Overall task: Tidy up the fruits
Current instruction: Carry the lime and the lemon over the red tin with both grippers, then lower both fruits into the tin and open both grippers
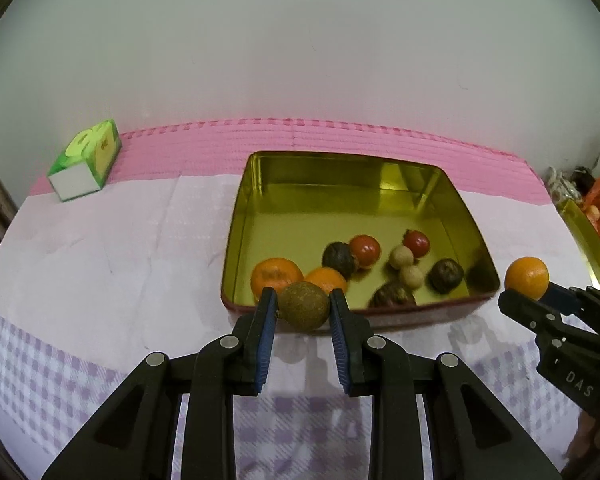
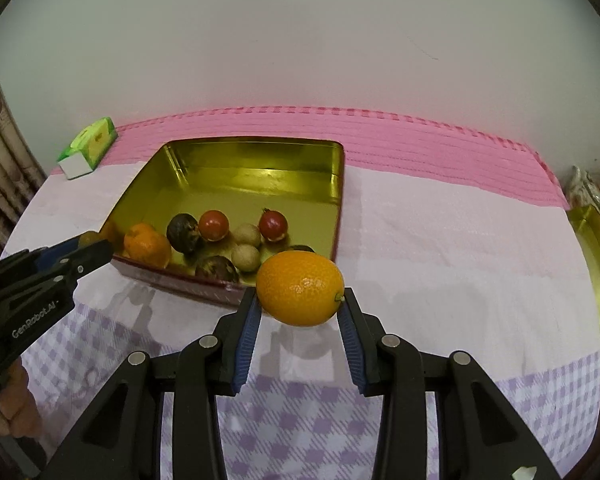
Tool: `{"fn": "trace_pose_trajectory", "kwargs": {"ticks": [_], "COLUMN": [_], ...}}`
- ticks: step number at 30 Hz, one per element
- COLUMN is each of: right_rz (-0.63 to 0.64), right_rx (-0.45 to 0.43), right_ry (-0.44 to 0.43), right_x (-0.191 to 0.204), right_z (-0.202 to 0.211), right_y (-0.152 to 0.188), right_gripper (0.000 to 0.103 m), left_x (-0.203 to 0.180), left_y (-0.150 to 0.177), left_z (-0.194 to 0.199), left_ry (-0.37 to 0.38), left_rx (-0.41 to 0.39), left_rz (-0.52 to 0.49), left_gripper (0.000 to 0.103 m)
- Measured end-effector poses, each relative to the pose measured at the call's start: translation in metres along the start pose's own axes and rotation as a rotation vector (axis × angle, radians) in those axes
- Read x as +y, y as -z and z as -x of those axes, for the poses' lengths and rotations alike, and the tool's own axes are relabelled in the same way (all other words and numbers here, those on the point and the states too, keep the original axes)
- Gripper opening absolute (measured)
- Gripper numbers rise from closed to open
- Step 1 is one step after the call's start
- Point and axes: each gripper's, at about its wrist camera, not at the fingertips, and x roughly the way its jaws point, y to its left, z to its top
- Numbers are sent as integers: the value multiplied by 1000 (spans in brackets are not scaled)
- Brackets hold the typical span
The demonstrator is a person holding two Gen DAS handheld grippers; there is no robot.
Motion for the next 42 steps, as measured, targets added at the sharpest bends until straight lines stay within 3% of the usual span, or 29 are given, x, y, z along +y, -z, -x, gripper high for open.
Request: {"fn": "trace_pose_trajectory", "kwargs": {"ticks": [11,24,42], "right_rz": [44,49,51], "right_rx": [24,80,89], "right_ry": [-16,-27,-27], "right_x": [14,20,21], "right_z": [-30,-64,-70], "right_y": [-28,-34,-33], "right_gripper": [36,36,38], "left_x": [1,0,-2], "left_y": [-21,-27,-29], "left_z": [-24,-53,-57], "left_ry": [-16,-34,-46], "left_rx": [29,77,81], "left_rz": [0,-7,-11], "left_gripper": [27,28,29]}}
